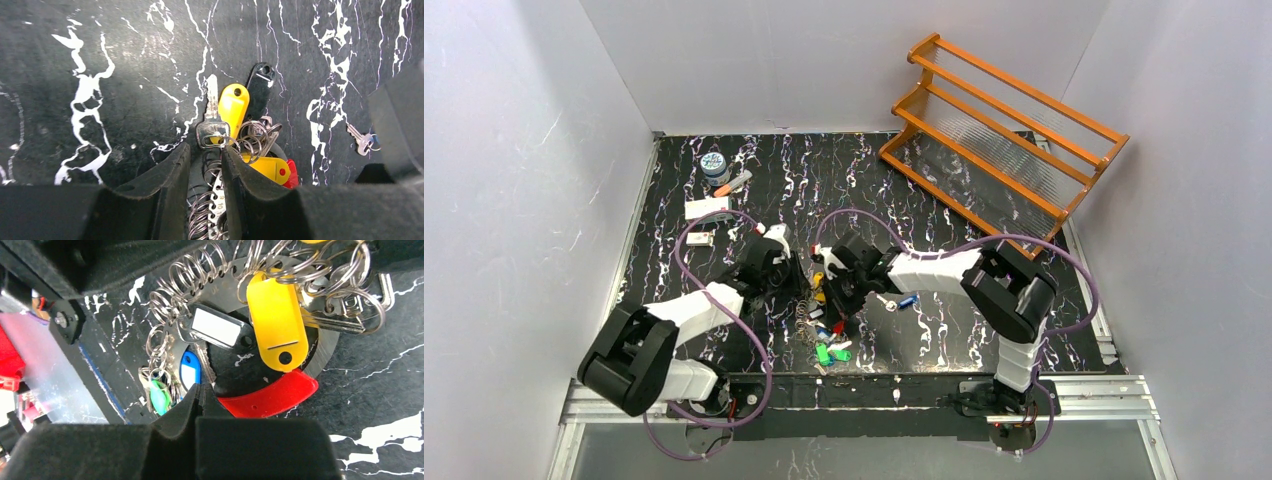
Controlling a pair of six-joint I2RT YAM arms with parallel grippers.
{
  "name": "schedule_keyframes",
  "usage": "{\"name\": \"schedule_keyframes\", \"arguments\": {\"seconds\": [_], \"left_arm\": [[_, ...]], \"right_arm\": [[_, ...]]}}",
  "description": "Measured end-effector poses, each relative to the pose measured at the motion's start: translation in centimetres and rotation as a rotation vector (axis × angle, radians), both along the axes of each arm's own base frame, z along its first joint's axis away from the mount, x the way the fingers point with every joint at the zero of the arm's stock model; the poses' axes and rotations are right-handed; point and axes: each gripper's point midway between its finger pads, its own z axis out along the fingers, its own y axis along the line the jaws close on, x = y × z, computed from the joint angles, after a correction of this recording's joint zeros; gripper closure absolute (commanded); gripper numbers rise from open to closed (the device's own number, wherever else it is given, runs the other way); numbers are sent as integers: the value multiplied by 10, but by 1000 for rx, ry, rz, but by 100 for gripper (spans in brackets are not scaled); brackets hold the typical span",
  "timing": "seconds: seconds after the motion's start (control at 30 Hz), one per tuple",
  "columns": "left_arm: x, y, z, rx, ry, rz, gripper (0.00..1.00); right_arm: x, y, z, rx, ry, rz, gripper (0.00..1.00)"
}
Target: Put the keys on the keyring
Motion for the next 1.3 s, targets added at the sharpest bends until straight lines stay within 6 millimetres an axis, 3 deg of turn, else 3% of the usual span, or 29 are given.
{"name": "schedule_keyframes", "arguments": {"seconds": [0.13, 0.43, 0.8, 1.07, 1.3], "left_arm": [[-2, -8, -6, -26, 25, -32, 77], [-11, -14, -10, -81, 29, -48, 83], [-25, -7, -11, -107, 36, -27, 91], [-36, -6, -12, -151, 37, -6, 91], [-35, -18, -12, -231, 40, -3, 91]], "right_arm": [[-1, -2, -12, -67, -19, -23, 99], [23, -13, -15, -168, -112, -92, 99], [91, -39, -14, -262, -243, -211, 99], [135, -14, -12, -278, -337, -201, 99], [143, 12, -11, -197, -317, -118, 98]]}}
